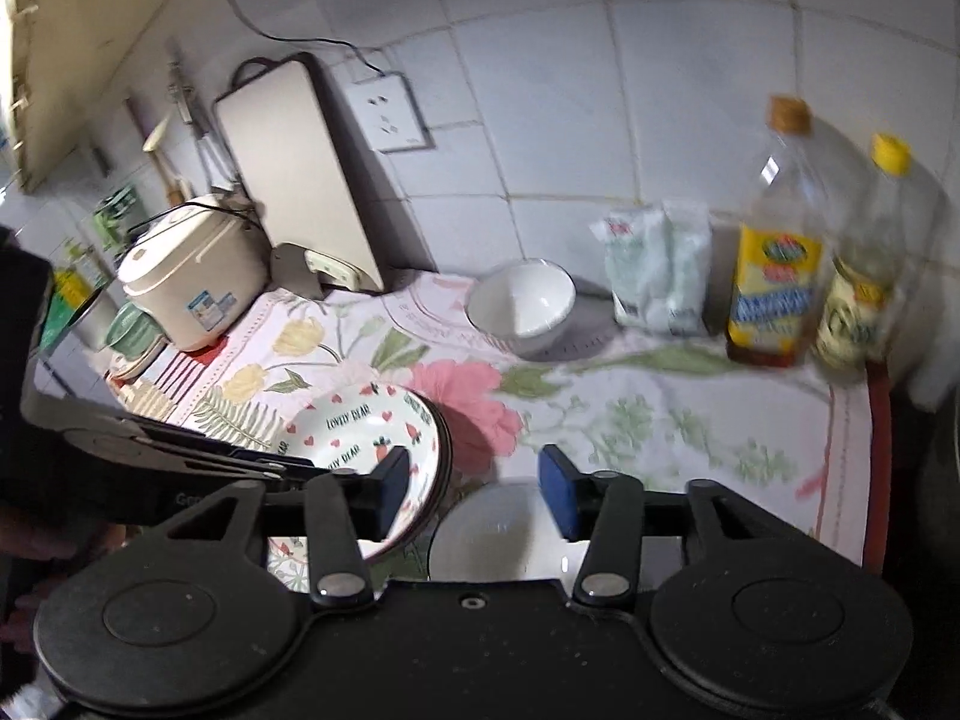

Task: Organize plates and bowls
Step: 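Reach the left gripper to the last white bowl by the cutting board and grasp its rim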

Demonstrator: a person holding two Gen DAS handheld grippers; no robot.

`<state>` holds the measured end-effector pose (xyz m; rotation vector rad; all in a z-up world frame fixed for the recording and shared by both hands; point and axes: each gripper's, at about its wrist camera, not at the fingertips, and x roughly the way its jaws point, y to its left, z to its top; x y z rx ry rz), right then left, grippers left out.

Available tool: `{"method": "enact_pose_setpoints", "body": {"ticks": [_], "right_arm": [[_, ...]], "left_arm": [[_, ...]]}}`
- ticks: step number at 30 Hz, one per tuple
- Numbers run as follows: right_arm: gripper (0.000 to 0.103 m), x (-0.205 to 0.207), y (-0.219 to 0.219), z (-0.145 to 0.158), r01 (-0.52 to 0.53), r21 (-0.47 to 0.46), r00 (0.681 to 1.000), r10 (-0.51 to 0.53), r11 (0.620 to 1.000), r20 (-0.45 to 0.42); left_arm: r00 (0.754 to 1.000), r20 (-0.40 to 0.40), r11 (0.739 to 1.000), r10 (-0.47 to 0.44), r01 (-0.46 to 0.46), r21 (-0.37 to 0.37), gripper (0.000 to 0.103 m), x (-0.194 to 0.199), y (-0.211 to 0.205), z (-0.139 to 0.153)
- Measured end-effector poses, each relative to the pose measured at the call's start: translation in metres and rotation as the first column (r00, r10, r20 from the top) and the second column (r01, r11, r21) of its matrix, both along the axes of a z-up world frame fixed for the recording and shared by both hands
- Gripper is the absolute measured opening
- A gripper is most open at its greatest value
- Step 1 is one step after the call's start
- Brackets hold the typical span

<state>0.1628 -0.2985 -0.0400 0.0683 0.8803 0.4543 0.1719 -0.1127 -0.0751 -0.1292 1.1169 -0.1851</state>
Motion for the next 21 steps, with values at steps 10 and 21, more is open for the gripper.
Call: {"method": "enact_pose_setpoints", "body": {"ticks": [10,21], "right_arm": [[0.067,0.058,0.004,-0.016,-0.135,-0.008,0.987,0.135,0.991,0.087],[0.072,0.131,0.016,-0.075,-0.237,-0.095,0.968,0.243,0.967,0.054]], "left_arm": [[0.988,0.113,0.992,0.109,-0.102,-0.069,0.040,0.053,0.014,-0.013],[0.970,0.080,0.973,0.229,-0.226,-0.042,0.040,0.136,0.023,-0.061]]}}
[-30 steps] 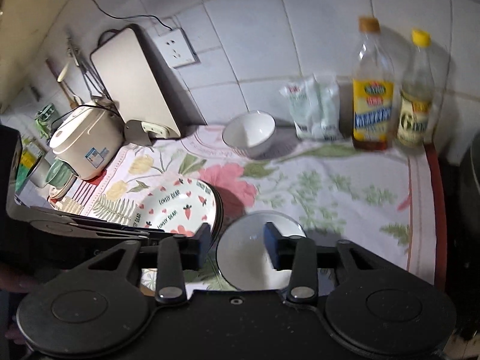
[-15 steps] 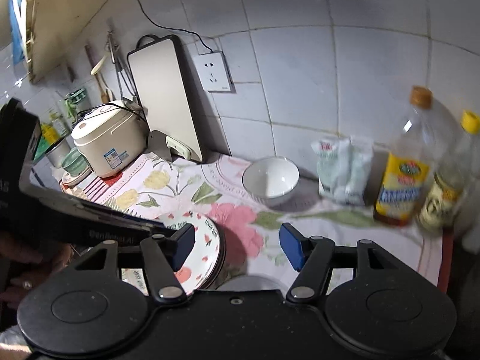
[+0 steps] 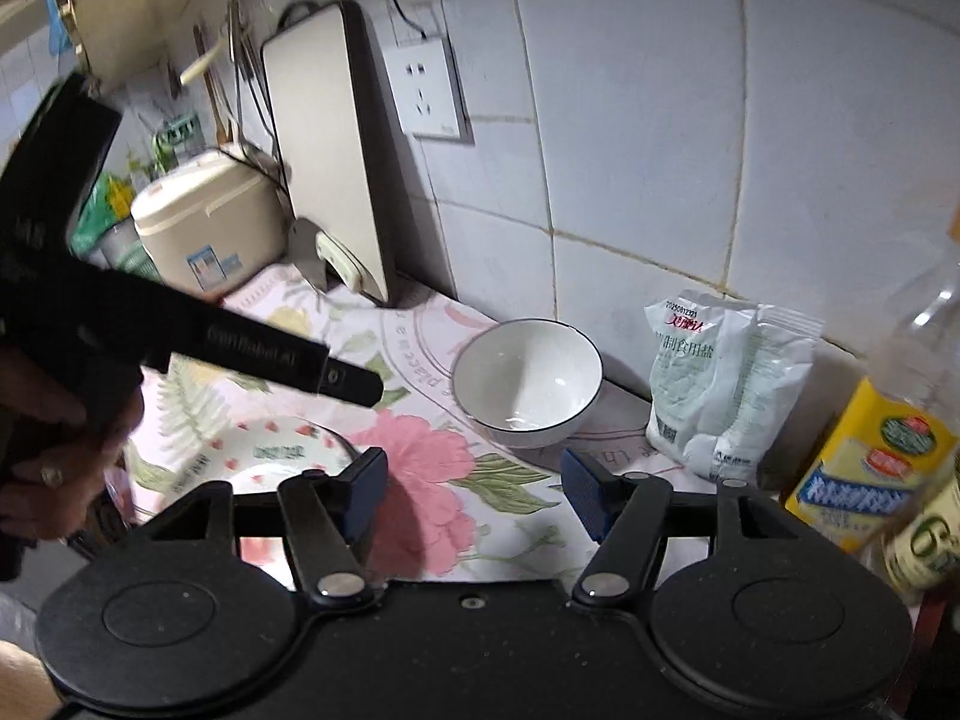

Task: Organize plates and bowls
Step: 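Reach the left gripper to the last white bowl by the cutting board and grasp its rim, then carry the held bowl with the left gripper and lower it into the bowl stack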

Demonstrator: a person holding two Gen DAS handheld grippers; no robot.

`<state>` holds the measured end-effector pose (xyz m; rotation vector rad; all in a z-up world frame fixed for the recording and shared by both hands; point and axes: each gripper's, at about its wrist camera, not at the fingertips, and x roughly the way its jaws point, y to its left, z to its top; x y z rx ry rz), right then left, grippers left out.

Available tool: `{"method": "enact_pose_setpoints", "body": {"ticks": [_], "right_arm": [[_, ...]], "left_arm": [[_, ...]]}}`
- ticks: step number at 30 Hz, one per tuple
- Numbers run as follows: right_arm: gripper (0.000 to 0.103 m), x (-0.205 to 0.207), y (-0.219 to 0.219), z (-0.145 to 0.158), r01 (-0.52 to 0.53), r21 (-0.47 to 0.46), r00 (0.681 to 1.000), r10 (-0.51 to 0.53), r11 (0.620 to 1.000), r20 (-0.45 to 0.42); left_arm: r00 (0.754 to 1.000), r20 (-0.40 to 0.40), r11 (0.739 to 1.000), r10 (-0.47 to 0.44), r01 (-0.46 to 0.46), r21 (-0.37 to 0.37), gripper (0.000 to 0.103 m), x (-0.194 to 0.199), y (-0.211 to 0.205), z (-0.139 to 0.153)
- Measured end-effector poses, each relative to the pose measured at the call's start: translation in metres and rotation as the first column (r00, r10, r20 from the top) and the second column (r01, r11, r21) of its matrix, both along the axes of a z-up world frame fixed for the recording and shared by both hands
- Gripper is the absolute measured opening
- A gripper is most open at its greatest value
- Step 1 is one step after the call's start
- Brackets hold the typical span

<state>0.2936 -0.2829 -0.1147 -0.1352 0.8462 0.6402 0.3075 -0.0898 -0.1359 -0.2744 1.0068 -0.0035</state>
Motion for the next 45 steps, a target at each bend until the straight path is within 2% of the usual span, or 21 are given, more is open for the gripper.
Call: {"method": "enact_pose_setpoints", "body": {"ticks": [6,13,16,18,21,22,24,27,29,32,34,37,45], "right_arm": [[0.074,0.032,0.004,-0.038,-0.011,-0.056,1.000,0.010,0.998,-0.008],[0.074,0.065,0.012,-0.078,-0.037,-0.087,0.998,0.033,0.996,-0.050],[0.074,0.074,0.023,-0.087,-0.072,-0.112,0.995,0.063,0.991,-0.080],[0.074,0.074,0.027,-0.087,-0.079,-0.115,0.995,0.072,0.990,-0.069],[0.086,0.076,0.038,-0.094,-0.149,-0.141,0.988,0.142,0.979,-0.059],[0.087,0.076,0.041,-0.097,-0.159,-0.160,0.987,0.154,0.974,-0.043],[0.087,0.078,0.046,-0.103,-0.162,-0.182,0.987,0.160,0.970,-0.025],[0.087,0.088,0.051,-0.111,-0.156,-0.173,0.988,0.151,0.972,-0.042],[0.087,0.092,0.053,-0.116,-0.155,-0.181,0.988,0.151,0.971,-0.036],[0.087,0.099,0.055,-0.119,-0.158,-0.166,0.987,0.153,0.973,-0.040],[0.093,0.101,0.056,-0.122,-0.161,-0.154,0.987,0.156,0.975,-0.046],[0.093,0.101,0.055,-0.122,-0.154,-0.148,0.988,0.149,0.977,-0.041],[0.092,0.083,0.046,-0.092,-0.124,-0.151,0.992,0.125,0.981,-0.006]], "left_arm": [[1.000,-0.025,1.000,0.000,-0.001,-0.030,0.040,0.035,0.004,-0.032],[0.995,-0.096,1.000,0.010,-0.009,0.010,0.040,0.070,0.002,-0.073],[0.993,-0.120,1.000,0.017,-0.016,0.013,0.040,0.079,0.002,-0.085],[0.991,-0.135,1.000,0.023,-0.024,-0.001,0.040,0.083,0.004,-0.090],[0.988,-0.152,1.000,0.027,-0.029,-0.011,0.040,0.087,0.004,-0.097],[0.988,-0.155,1.000,0.028,-0.030,-0.010,0.039,0.089,0.004,-0.099],[0.987,-0.156,0.999,0.033,-0.034,-0.004,0.037,0.091,0.003,-0.101],[0.984,-0.172,0.999,0.047,-0.049,-0.009,0.033,0.093,0.004,-0.104],[0.984,-0.177,0.999,0.036,-0.039,-0.014,0.022,0.094,0.003,-0.105],[0.982,-0.188,1.000,0.015,-0.015,0.002,0.018,0.097,0.000,-0.104],[0.978,-0.209,1.000,0.010,-0.007,0.020,0.018,0.100,-0.003,-0.102],[0.976,-0.215,0.999,0.014,-0.006,0.038,0.018,0.100,-0.007,-0.100],[0.982,-0.186,0.998,-0.017,0.026,0.049,0.018,0.087,-0.018,-0.076]]}}
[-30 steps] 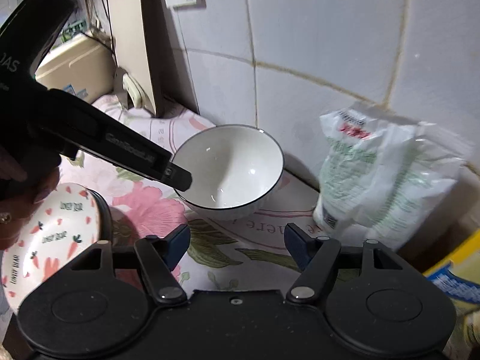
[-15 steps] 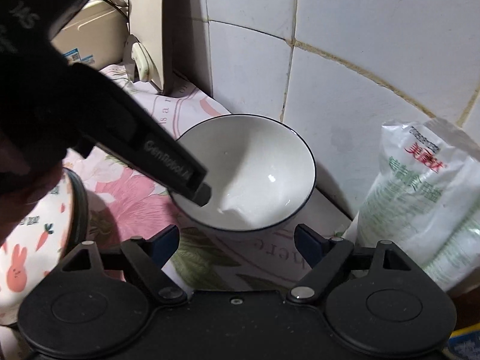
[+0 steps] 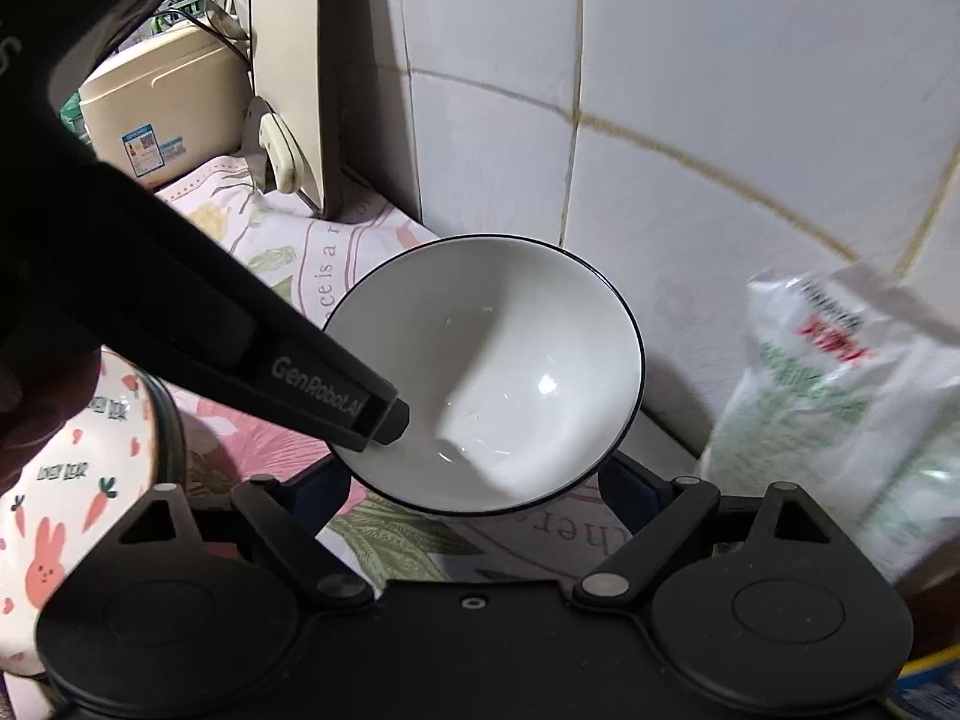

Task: Organize plates and bowls
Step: 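Carry the held bowl with the left gripper and lower it into the bowl stack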

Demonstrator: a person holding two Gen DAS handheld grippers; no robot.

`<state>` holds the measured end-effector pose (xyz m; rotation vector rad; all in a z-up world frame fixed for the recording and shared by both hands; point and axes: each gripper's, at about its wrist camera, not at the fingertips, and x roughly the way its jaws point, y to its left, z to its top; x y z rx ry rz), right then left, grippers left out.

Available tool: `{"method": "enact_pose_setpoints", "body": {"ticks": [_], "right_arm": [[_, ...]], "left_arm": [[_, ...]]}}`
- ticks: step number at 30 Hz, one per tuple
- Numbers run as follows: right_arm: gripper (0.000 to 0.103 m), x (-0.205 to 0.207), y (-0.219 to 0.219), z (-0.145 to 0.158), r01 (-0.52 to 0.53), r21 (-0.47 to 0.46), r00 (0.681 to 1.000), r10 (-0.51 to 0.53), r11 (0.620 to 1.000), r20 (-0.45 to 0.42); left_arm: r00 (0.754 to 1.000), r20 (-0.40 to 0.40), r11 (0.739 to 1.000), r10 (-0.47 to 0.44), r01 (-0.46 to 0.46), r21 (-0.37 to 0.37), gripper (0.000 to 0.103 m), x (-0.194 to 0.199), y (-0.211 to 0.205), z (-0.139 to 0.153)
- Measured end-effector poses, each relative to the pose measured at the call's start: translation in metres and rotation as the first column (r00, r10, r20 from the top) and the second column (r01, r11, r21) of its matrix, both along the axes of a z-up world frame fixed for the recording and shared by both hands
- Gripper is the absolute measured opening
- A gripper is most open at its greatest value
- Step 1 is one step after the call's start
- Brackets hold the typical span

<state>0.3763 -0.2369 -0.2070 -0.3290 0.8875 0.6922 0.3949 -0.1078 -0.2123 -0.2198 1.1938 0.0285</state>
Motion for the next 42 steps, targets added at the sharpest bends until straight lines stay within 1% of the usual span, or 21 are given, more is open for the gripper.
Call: {"method": "enact_pose_setpoints", "body": {"ticks": [7,10,13,18,22,27,33,37,42], "right_arm": [[0.092,-0.035,-0.004,0.040,0.007,-0.024,1.000,-0.007,1.000,0.022],[0.092,-0.053,-0.005,0.058,0.004,-0.042,1.000,-0.003,0.999,0.021],[0.092,-0.076,-0.008,0.079,0.011,-0.040,1.000,-0.010,0.999,0.027],[0.092,-0.114,-0.011,0.108,0.055,-0.036,0.998,-0.054,0.998,0.040],[0.092,-0.145,-0.010,0.124,0.084,-0.048,0.995,-0.082,0.995,0.050],[0.092,-0.185,-0.013,0.134,0.126,-0.062,0.991,-0.123,0.990,0.045],[0.092,-0.228,-0.015,0.130,0.185,-0.062,0.982,-0.183,0.981,0.036],[0.092,-0.249,-0.016,0.123,0.211,-0.064,0.977,-0.209,0.975,0.038],[0.092,-0.258,-0.020,0.113,0.236,-0.046,0.972,-0.235,0.971,0.033]], "left_arm": [[1.000,0.010,1.000,-0.029,0.029,0.005,0.018,-0.029,-0.011,0.037],[0.999,0.009,0.999,-0.045,0.045,0.016,0.018,-0.049,-0.018,0.056],[0.998,0.013,0.998,-0.060,0.060,0.015,0.018,-0.072,-0.022,0.077],[0.993,0.032,0.994,-0.110,0.109,0.031,0.018,-0.109,-0.030,0.109],[0.989,0.049,0.990,-0.139,0.138,0.026,0.018,-0.142,-0.034,0.126],[0.984,0.049,0.985,-0.174,0.173,0.012,0.018,-0.181,-0.039,0.133],[0.978,0.034,0.978,-0.207,0.207,-0.001,0.018,-0.215,-0.044,0.126],[0.974,0.013,0.974,-0.228,0.228,0.002,0.018,-0.228,-0.048,0.118],[0.970,-0.015,0.970,-0.244,0.244,-0.002,0.018,-0.231,-0.050,0.109]]}}
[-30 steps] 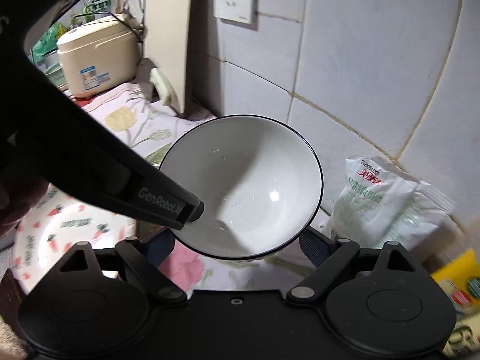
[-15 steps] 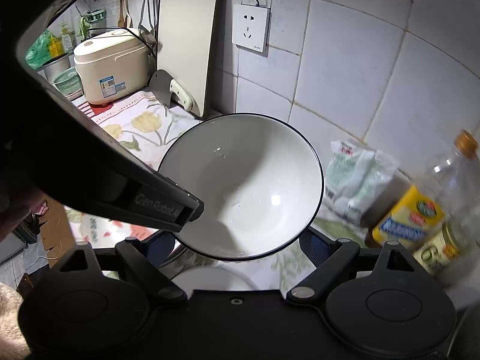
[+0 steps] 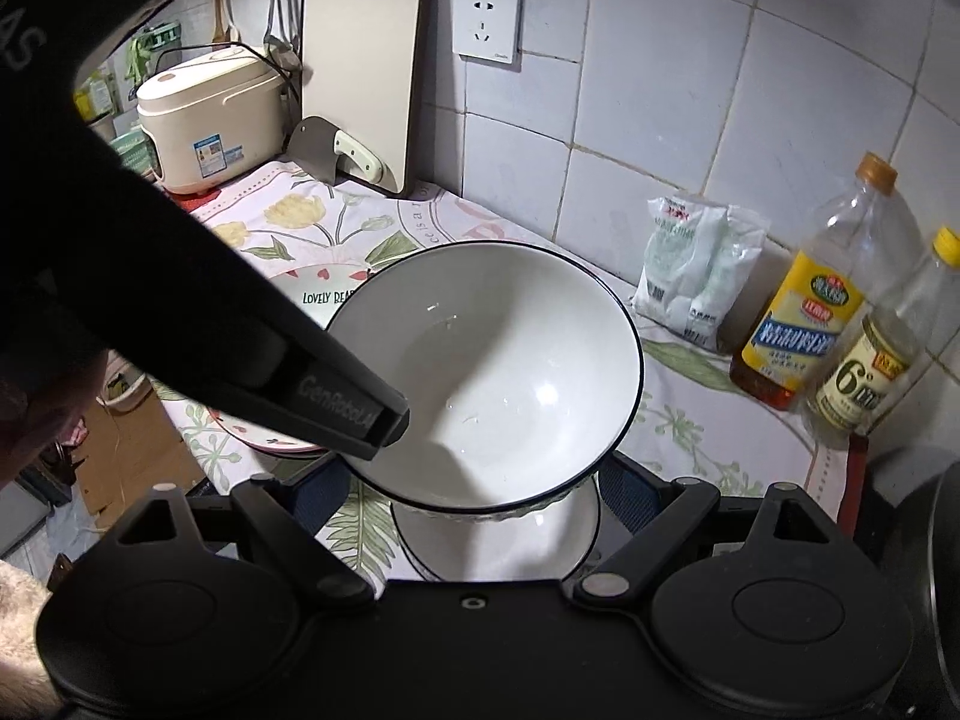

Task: Organize plates and bowls
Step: 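Carry the held bowl with the left gripper and lower it into the bowl stack, then open the left gripper and reposition it on the bowl stack rim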

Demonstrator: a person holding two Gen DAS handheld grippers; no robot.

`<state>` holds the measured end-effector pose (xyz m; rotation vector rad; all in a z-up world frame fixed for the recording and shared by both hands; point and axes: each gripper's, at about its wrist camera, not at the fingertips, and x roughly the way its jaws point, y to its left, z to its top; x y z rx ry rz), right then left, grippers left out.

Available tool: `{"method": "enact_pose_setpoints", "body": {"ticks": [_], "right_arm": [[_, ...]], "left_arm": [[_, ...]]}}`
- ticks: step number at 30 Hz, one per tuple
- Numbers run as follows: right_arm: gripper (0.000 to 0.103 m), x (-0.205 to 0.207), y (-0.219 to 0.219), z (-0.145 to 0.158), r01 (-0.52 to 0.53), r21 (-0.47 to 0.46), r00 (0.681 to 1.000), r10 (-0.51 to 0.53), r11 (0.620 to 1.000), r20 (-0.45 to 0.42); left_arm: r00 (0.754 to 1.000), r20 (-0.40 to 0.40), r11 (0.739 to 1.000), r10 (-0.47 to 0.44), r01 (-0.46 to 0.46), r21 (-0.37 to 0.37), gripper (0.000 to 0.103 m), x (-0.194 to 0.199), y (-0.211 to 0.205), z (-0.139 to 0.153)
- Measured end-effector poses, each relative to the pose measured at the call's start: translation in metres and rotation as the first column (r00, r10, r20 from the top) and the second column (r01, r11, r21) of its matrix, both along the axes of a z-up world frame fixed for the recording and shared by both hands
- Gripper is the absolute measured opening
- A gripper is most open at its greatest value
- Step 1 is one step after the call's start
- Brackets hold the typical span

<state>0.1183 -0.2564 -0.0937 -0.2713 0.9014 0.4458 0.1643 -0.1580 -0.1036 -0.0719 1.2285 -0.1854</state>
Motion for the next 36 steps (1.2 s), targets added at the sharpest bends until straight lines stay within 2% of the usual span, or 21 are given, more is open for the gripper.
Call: {"method": "enact_pose_setpoints", "body": {"ticks": [4,8,14,21,24,27,31,36], "right_arm": [[0.092,0.001,-0.003,-0.013,0.045,0.009,0.999,-0.044,0.999,-0.026],[0.092,0.010,-0.012,-0.028,0.100,0.073,0.991,-0.093,0.992,-0.092],[0.093,0.015,-0.016,-0.041,0.113,0.085,0.987,-0.102,0.990,-0.126],[0.092,0.025,-0.021,-0.047,0.127,0.127,0.975,-0.100,0.984,-0.196],[0.092,0.026,-0.021,-0.046,0.132,0.108,0.974,-0.109,0.985,-0.198],[0.093,0.027,-0.019,-0.051,0.122,0.037,0.974,-0.112,0.992,-0.199],[0.093,0.023,-0.023,-0.051,0.127,0.038,0.972,-0.117,0.991,-0.203],[0.092,0.017,-0.018,-0.047,0.121,0.019,0.979,-0.116,0.992,-0.169]], "left_arm": [[0.999,-0.028,1.000,-0.017,0.017,-0.006,0.018,0.006,-0.004,-0.016],[0.998,-0.057,1.000,-0.015,0.015,0.000,0.018,0.015,-0.007,-0.031],[0.994,-0.111,1.000,-0.006,0.002,-0.029,0.018,0.026,-0.006,-0.048],[0.991,-0.136,1.000,-0.004,0.000,-0.025,0.019,0.035,-0.003,-0.053],[0.989,-0.149,0.999,0.000,-0.006,-0.036,0.020,0.039,-0.002,-0.053],[0.990,-0.137,0.999,-0.013,0.009,-0.032,0.019,0.040,-0.003,-0.052],[0.991,-0.133,0.999,-0.024,0.020,-0.030,0.018,0.036,-0.004,-0.052],[0.995,-0.100,1.000,-0.017,0.016,-0.008,0.010,0.030,-0.003,-0.052]]}}
